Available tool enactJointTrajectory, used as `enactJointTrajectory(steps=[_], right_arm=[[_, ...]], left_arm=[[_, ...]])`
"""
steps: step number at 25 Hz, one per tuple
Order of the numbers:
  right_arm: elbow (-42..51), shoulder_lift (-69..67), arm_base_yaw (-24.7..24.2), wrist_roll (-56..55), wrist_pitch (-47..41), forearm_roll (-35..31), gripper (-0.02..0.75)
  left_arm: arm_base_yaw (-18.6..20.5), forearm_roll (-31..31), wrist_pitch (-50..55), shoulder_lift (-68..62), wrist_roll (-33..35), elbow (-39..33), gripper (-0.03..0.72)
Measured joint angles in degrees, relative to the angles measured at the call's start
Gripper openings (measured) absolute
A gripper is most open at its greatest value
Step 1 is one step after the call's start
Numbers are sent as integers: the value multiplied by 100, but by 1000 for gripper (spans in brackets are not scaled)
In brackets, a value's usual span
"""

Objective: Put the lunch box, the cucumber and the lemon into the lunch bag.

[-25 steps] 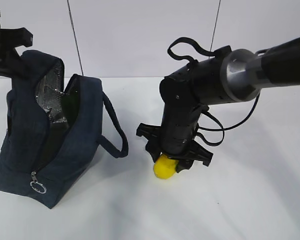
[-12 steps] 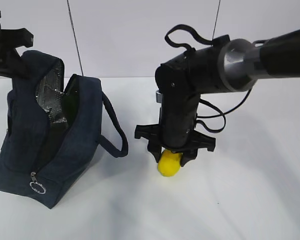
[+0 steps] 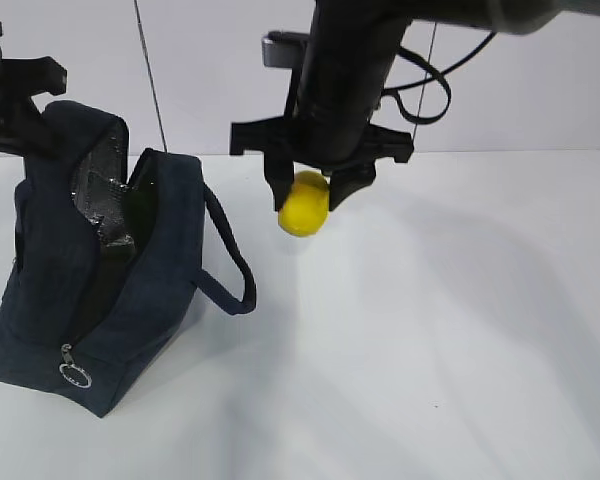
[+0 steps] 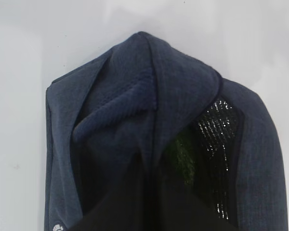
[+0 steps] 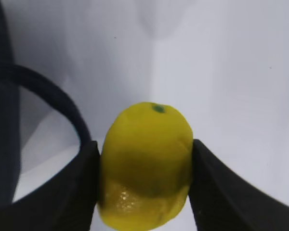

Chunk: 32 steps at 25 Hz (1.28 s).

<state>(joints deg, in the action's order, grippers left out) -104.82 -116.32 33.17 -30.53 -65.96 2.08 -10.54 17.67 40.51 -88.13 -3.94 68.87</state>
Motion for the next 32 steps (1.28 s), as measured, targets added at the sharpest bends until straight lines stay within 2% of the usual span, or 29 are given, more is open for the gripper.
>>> enactJointTrajectory(steps=[6,11,19,25,28,32], right_arm=[[-831,61,0,379,-267,-978,418],[-918,61,112,788,-5,-1707,418],[-930,-154,511,1505,1065,-2114,418],[-930,-673,611,2347,1557,-2301,419],[-930,-801,611,2720,1593,-2492,468],[-955,-826,611,2856,1607,-2587,600]], left_arm=[[0,0,0,0,0,0,-7],[0,0,-9,0,0,0,-6],[0,48,-9,0,0,0,-7],[0,61,-9,0,0,0,-6],[0,61,-9,0,0,0,-6],[0,61,2,0,0,0,-6]])
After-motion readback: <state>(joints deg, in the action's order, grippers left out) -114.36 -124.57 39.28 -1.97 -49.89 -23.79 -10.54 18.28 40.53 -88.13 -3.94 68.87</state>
